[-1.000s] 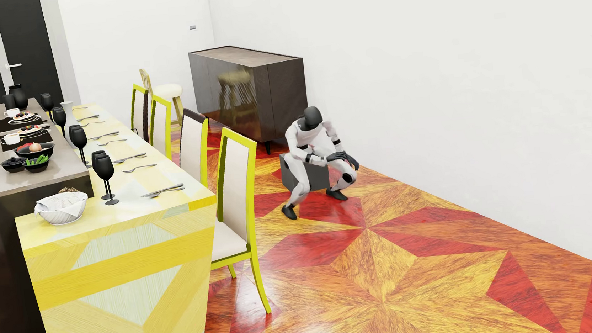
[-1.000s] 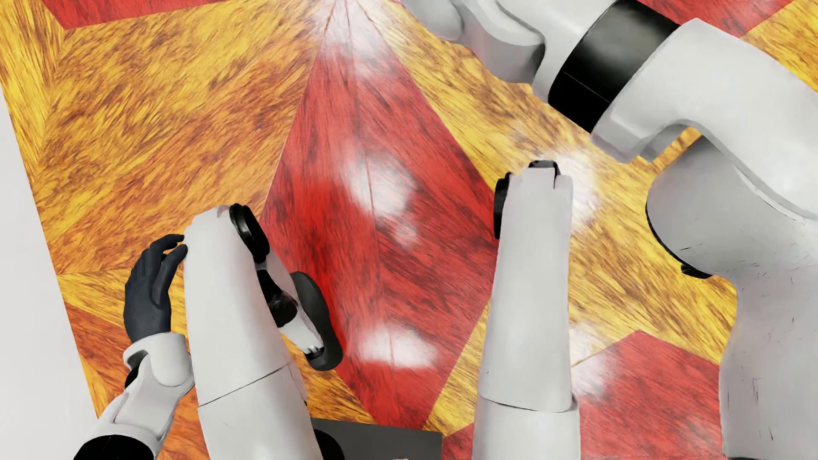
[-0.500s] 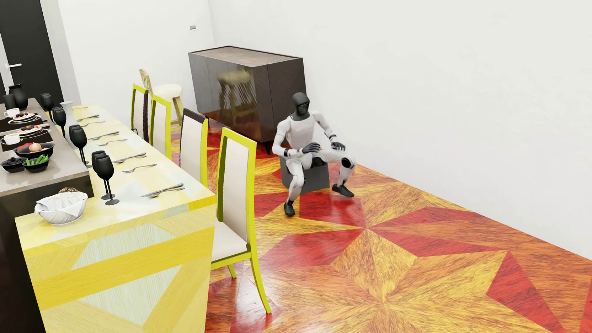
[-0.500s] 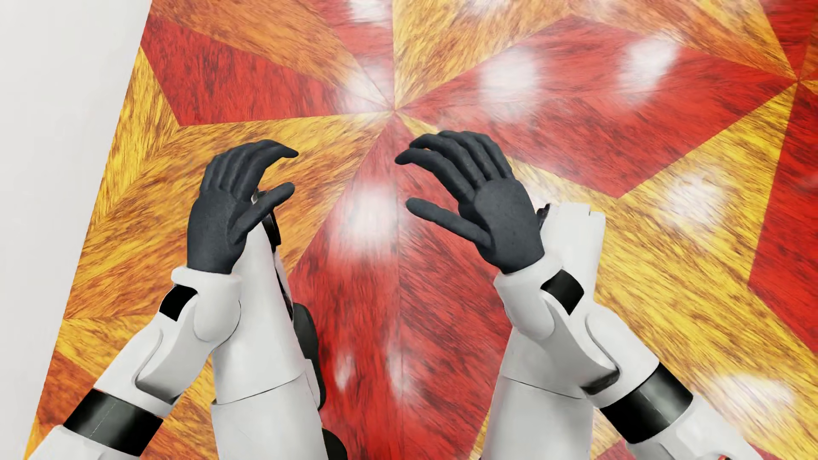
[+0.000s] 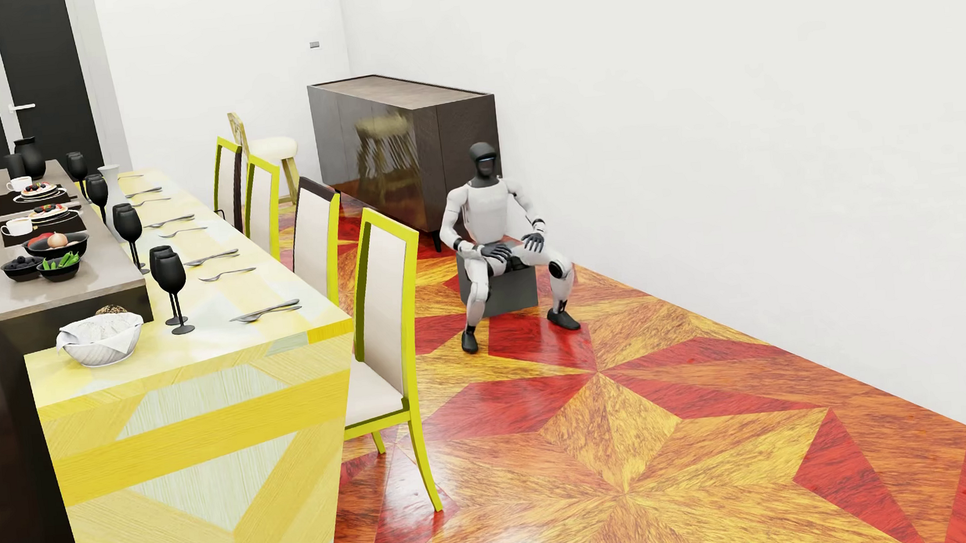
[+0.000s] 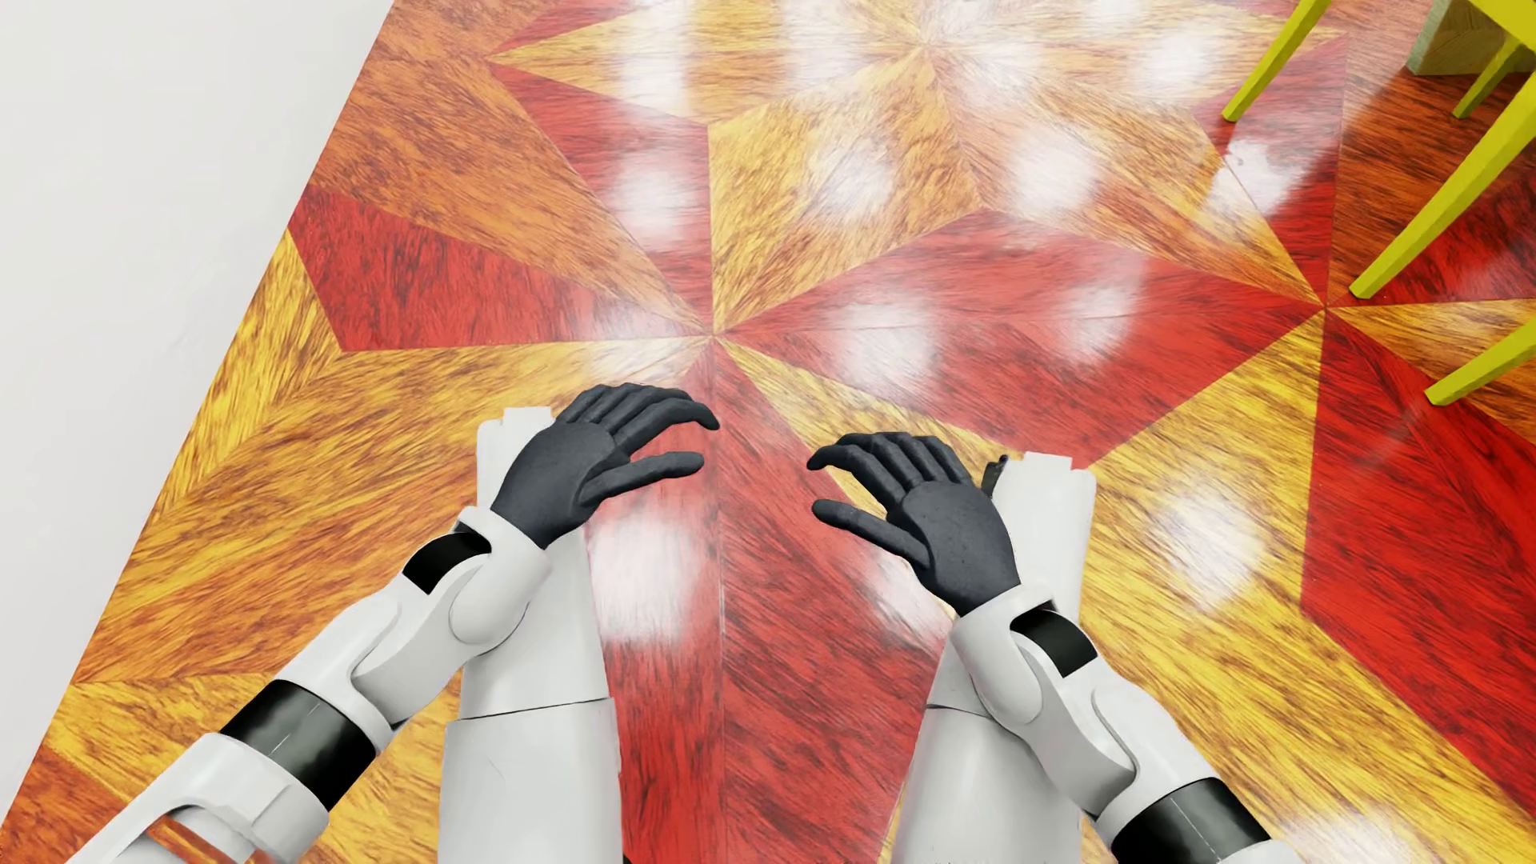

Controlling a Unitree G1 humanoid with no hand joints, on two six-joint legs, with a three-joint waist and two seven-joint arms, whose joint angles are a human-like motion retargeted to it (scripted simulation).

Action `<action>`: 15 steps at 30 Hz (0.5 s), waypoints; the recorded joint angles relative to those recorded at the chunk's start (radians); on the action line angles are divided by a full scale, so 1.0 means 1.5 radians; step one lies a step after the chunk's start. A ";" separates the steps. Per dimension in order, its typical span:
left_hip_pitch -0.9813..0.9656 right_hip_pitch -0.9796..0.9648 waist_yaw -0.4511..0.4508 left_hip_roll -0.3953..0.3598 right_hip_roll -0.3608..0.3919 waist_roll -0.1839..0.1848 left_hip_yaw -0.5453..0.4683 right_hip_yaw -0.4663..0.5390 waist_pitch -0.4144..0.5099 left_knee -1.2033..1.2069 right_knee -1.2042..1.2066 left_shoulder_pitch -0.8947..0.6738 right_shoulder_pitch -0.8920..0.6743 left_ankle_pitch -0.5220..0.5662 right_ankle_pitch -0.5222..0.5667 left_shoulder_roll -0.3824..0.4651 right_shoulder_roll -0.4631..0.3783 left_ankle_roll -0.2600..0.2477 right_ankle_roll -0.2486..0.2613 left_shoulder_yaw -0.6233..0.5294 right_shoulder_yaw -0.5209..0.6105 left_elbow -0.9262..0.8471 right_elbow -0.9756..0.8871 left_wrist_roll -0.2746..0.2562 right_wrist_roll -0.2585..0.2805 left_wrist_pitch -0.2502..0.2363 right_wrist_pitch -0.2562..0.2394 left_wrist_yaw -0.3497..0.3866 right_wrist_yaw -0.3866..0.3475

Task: Sit on the dark box

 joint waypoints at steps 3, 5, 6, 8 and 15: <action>0.000 -0.005 -0.002 0.007 0.008 -0.004 -0.005 0.003 -0.003 0.004 0.003 0.009 -0.006 -0.004 0.007 -0.011 0.019 -0.002 -0.004 -0.002 0.009 0.014 0.023 0.011 -0.006 0.022 0.018 0.036 -0.032; -0.004 -0.011 -0.001 0.005 0.008 -0.006 -0.007 0.006 -0.007 0.007 0.006 0.007 -0.005 -0.006 0.003 -0.017 0.031 -0.001 -0.005 -0.005 0.006 0.022 0.031 0.022 -0.017 0.024 0.017 0.042 -0.031; -0.007 -0.015 -0.001 0.006 0.010 -0.005 -0.007 0.006 -0.006 0.009 0.007 0.002 -0.009 -0.009 0.003 -0.017 0.033 -0.002 -0.007 -0.005 0.006 0.025 0.029 0.023 -0.020 0.029 0.021 0.048 -0.032; -0.020 -0.029 -0.002 0.002 0.008 0.000 -0.011 0.014 -0.008 0.009 0.009 0.001 -0.014 -0.009 0.001 -0.018 0.029 -0.006 -0.002 -0.007 0.003 0.022 0.022 0.022 -0.020 0.026 0.015 0.055 -0.025; -0.059 -0.076 -0.009 0.008 -0.001 -0.005 -0.010 0.023 -0.017 0.013 0.020 -0.005 -0.050 -0.020 -0.007 -0.011 0.024 -0.021 0.001 0.029 -0.037 0.004 -0.018 0.039 -0.032 0.005 -0.022 0.028 0.062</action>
